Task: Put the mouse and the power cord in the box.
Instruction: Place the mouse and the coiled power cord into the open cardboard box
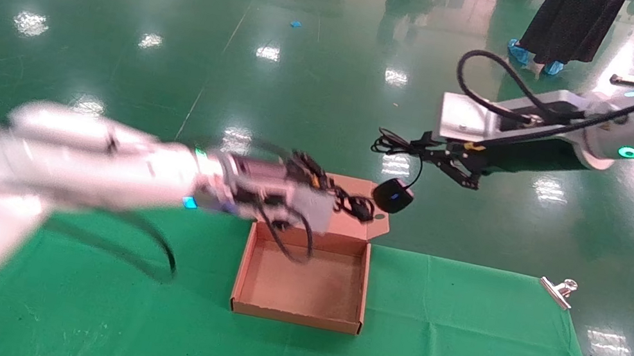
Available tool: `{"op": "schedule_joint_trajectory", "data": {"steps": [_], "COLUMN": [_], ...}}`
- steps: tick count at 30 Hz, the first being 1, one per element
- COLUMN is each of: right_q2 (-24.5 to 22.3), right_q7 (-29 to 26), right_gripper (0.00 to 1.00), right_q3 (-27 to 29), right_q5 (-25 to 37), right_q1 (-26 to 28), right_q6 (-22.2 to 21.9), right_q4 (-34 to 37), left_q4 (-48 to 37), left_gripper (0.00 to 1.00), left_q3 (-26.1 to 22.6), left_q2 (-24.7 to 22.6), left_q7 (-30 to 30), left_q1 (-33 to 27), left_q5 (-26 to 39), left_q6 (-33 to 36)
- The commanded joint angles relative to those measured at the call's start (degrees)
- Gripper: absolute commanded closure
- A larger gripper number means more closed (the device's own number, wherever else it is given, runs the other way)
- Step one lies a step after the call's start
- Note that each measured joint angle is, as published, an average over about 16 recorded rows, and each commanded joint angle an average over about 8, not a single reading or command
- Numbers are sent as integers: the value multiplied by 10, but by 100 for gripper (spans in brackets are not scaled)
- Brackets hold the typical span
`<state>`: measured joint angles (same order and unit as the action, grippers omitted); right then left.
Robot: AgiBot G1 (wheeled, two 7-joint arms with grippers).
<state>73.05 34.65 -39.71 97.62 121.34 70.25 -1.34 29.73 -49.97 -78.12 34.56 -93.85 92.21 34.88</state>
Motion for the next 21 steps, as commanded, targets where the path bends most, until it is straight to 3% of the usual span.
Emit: {"op": "schedule_joint_trajectory", "data": {"steps": [1, 9, 16, 17, 21], "right_q2": [-8, -25, -35, -36, -38], "right_q7": [3, 16, 23, 24, 26], "right_gripper": [100, 100, 100, 100, 100], "right_q3": [1, 3, 2, 2, 2], "right_q5": [-1, -4, -3, -3, -3], "right_q1": [2, 6, -2, -3, -8], "right_q6": [21, 106, 117, 115, 110], "right_q4": [4, 10, 15, 15, 15], "left_q4": [39, 66, 72, 74, 80], "left_gripper": [100, 100, 98, 93, 43], "left_q3": [-12, -92, -167, -178, -213], "left_q2": [0, -4, -6, -6, -6], "left_q7": [0, -40, -83, -87, -104], "left_q1": [44, 106, 116, 117, 115], "left_q5": [2, 20, 13, 11, 2], "left_q6": [-55, -149, -166, -167, -167]}}
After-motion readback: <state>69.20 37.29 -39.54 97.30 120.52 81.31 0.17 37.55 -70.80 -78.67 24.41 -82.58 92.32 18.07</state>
